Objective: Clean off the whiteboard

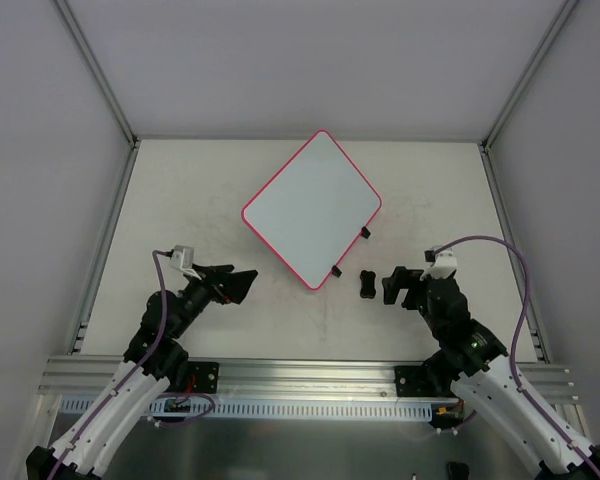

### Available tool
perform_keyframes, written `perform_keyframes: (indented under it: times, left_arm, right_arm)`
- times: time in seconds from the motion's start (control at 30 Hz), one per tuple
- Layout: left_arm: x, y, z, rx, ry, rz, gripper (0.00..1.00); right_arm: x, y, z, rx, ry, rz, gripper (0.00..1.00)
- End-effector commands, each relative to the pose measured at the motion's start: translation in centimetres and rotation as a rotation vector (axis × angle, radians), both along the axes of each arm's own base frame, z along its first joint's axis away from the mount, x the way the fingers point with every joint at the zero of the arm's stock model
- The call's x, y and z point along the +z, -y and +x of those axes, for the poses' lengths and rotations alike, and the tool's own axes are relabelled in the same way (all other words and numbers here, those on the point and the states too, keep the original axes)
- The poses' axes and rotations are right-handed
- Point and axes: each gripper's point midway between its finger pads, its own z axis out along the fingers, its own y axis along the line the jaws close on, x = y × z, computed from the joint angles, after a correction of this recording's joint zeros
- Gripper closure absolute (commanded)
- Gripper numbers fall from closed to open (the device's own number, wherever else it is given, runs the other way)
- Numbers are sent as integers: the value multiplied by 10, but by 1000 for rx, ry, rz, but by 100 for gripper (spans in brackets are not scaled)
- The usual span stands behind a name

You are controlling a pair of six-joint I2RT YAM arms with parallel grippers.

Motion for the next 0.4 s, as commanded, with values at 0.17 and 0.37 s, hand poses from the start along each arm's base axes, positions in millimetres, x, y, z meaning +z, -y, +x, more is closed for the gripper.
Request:
perform_keyframes:
  times: [0.17,0.37]
  left_arm:
    - [-30,2,-1,-7,-31,21,1]
    - [-30,1,-1,-2,-29,20,1]
  right_arm:
    - [12,-4,5,14,60,29,1]
    - [11,-4,5,13,58,29,1]
